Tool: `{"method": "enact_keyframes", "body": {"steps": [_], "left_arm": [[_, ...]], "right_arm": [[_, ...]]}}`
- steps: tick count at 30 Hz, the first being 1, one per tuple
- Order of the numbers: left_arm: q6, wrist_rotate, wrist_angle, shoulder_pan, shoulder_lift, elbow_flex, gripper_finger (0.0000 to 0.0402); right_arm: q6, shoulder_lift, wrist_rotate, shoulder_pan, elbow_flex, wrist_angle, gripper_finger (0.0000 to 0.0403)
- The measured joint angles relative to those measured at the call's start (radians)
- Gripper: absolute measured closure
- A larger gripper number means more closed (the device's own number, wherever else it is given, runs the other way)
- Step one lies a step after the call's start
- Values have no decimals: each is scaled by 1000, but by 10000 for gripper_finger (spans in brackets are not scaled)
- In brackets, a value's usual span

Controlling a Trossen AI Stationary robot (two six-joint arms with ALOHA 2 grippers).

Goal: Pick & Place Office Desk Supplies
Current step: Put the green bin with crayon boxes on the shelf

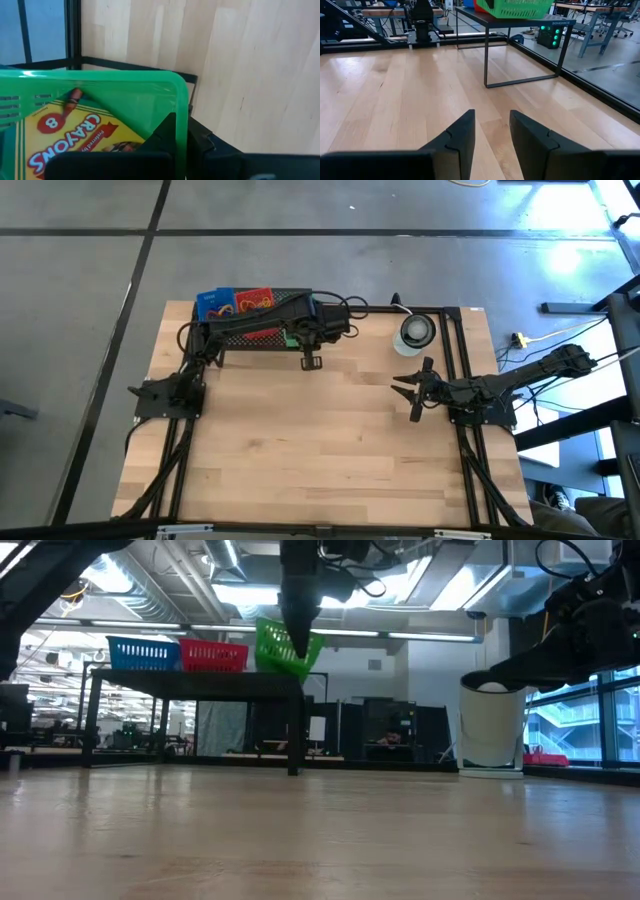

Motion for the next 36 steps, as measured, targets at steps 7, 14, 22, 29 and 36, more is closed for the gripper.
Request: {"method": "enact_keyframes", "body": {"steps": [7,14,22,29,36], "left_arm": [[-2,-13,-40,2,0,0,391],[1,-17,-41,13,0,0,378],[1,-16,-41,34,0,0,368],[15,-18,-41,42,0,0,368],[19,-21,-41,42,0,0,368]], "right_arm": [[0,0,0,0,0,0,280],[0,0,0,0,0,0,280],[0,0,0,0,0,0,280],[0,0,0,0,0,0,280],[0,0,0,0,0,0,280]]}}
